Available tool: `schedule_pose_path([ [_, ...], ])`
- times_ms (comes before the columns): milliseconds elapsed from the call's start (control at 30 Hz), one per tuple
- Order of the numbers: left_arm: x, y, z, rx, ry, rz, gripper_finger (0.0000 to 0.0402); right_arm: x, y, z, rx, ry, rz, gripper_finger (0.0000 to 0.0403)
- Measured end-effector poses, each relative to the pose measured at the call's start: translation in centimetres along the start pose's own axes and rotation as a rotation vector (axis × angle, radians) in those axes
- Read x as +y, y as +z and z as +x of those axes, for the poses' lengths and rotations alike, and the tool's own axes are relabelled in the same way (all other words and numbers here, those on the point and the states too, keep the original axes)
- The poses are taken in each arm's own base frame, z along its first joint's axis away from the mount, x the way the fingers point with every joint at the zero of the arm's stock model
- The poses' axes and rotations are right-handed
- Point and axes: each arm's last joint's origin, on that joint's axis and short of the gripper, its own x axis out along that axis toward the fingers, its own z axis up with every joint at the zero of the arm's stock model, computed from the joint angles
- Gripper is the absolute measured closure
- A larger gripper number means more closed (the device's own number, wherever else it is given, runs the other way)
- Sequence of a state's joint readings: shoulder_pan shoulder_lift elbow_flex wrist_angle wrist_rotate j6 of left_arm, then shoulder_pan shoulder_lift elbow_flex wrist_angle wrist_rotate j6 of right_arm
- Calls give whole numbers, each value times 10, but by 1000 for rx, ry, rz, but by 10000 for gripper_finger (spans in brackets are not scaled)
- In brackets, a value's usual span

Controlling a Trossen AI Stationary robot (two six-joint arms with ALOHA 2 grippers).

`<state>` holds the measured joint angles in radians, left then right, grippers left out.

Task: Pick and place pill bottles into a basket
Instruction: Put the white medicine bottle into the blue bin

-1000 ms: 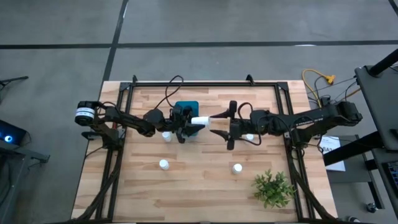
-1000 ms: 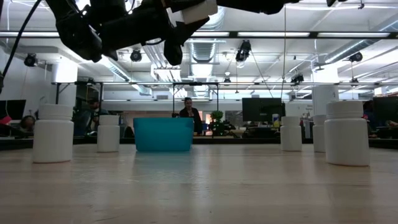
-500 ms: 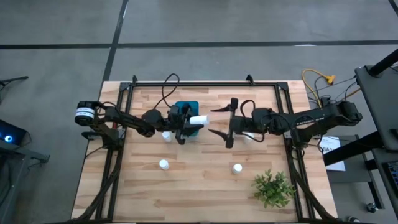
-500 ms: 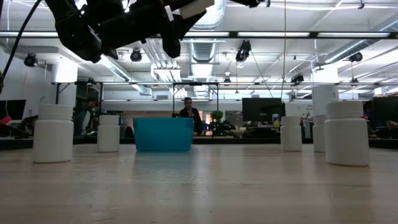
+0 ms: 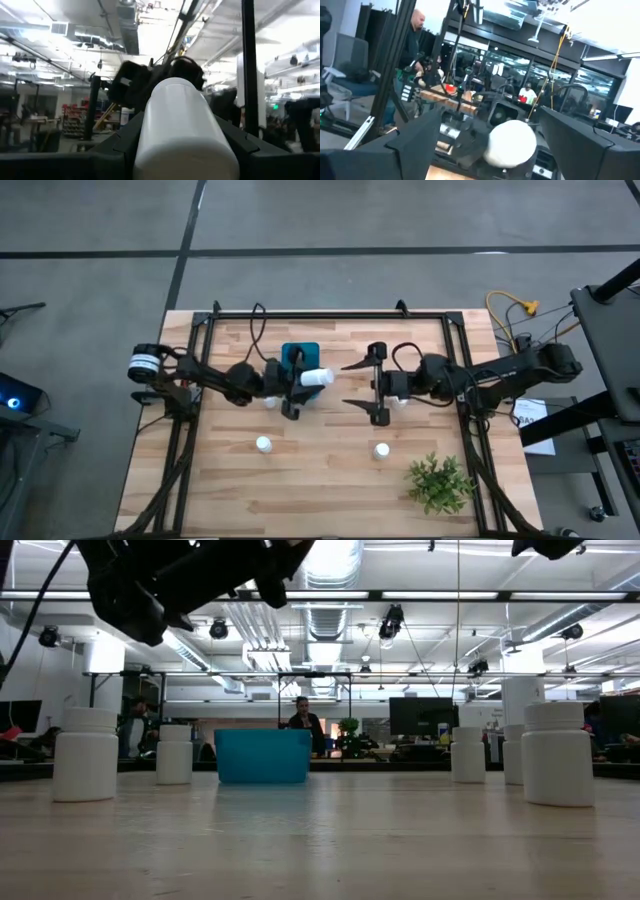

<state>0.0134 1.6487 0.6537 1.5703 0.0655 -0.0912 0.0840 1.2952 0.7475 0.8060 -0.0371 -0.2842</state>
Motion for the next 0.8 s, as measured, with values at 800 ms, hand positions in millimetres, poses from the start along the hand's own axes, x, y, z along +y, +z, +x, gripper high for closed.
schedule_pose_path([
  [800,-11,-6,30,-51,-106,59,243,-8,-20,-10,-276,54,65,76],
])
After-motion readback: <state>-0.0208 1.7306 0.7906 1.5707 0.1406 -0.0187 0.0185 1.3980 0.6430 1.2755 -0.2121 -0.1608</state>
